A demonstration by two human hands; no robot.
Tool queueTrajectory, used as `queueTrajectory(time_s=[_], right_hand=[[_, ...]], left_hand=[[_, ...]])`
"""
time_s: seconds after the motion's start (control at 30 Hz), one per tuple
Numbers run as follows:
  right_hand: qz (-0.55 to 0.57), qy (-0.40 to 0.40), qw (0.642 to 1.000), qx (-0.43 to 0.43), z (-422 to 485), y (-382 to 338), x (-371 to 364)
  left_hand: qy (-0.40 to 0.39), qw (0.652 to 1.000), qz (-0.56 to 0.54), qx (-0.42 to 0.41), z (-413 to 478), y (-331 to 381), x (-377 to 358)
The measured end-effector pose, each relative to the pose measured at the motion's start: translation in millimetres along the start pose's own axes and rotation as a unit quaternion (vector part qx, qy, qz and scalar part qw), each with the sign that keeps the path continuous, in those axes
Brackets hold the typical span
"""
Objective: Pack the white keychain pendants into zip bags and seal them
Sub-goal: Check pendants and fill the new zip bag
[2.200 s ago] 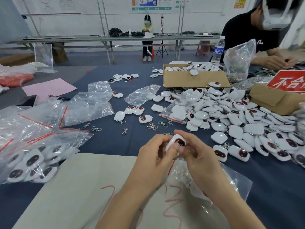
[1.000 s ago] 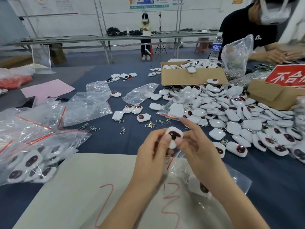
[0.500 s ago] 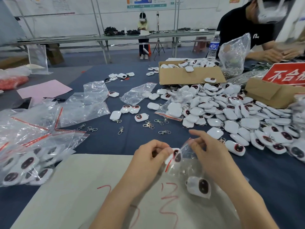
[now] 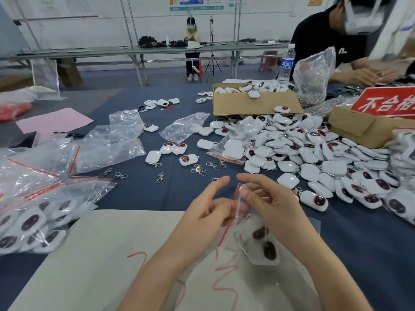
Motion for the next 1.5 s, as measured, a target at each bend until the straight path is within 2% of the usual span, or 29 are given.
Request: queueTrajectory(time_s=[0.1,0.17,0.27,0.4,0.5,0.57,0.63,0.73,0.8,0.9,0.97,1.17,1.3,1.4,1.5], right_hand=[[0.008,-0.008,1.0,0.004,0.0,-0.6,-0.2],[0.002,-0.027,1.0,-0.002,0.3,0.6,-2.8],[-0.01,-0.037,0.999,-0.006,0.7,2.4,-5.6],[-0.034,-0.028,0.999,-0.013,-0.6,4.8,-4.8],[-0.047,-0.027,0.999,-0.007,-1.8,3.9,-5.1],[-0.049,0.007,0.999,0.0,-2.1,1.4,-0.9],[-0.084,0.074,0.994,-0.002,-4.2,-3.3,9.8],[-0.226,0.186,0.956,-0.015,-13.9,-11.7,32.9],[-0.307,0.209,0.927,-0.057,-18.6,-10.9,44.2],[-0.376,0.121,0.89,-0.226,-19.5,5.0,46.0],[-0.398,0.067,0.868,-0.288,-21.1,13.6,41.7],[-0.345,0.065,0.89,-0.291,-20.4,20.3,42.7],[-0.302,0.072,0.904,-0.295,-18.0,22.4,42.4],[-0.304,0.053,0.902,-0.303,-16.8,23.7,41.1],[-0.293,0.066,0.909,-0.29,-17.5,23.1,45.1]], left_hand=[[-0.034,0.998,-0.054,0.018,-2.6,1.9,-5.3],[-0.03,0.997,-0.068,0.029,-2.1,-0.3,-7.9],[-0.022,0.997,-0.054,0.044,-1.7,-5.3,-12.3],[-0.077,0.996,-0.014,0.049,1.1,-10.0,-16.8],[-0.047,0.998,0.034,0.026,1.1,-11.9,-11.1],[0.021,0.992,0.126,-0.011,0.5,-10.5,-2.9],[0.07,0.982,0.17,-0.043,0.5,-11.6,4.4],[0.055,0.981,0.183,-0.039,2.3,-17.0,7.0],[0.03,0.98,0.192,-0.03,2.6,-19.1,6.6],[0.042,0.975,0.218,-0.009,1.0,-20.1,14.9],[0.077,0.961,0.266,0.004,-0.2,-19.6,22.1],[0.153,0.925,0.348,-0.012,-3.2,-9.1,21.2],[0.186,0.922,0.334,-0.052,-4.6,-2.3,19.9],[0.199,0.92,0.331,-0.063,-5.9,0.0,18.3],[0.202,0.921,0.327,-0.07,-5.7,0.6,16.7]])
Point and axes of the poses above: each hand's wrist, its own z-axis towards the middle knuckle, its own x-axis out of the back of the hand, y = z × x, the point moved 4 cm from there along z, towards the middle knuckle, and after that the axes turned 12 degrees about -y, right-handed, at the moved point
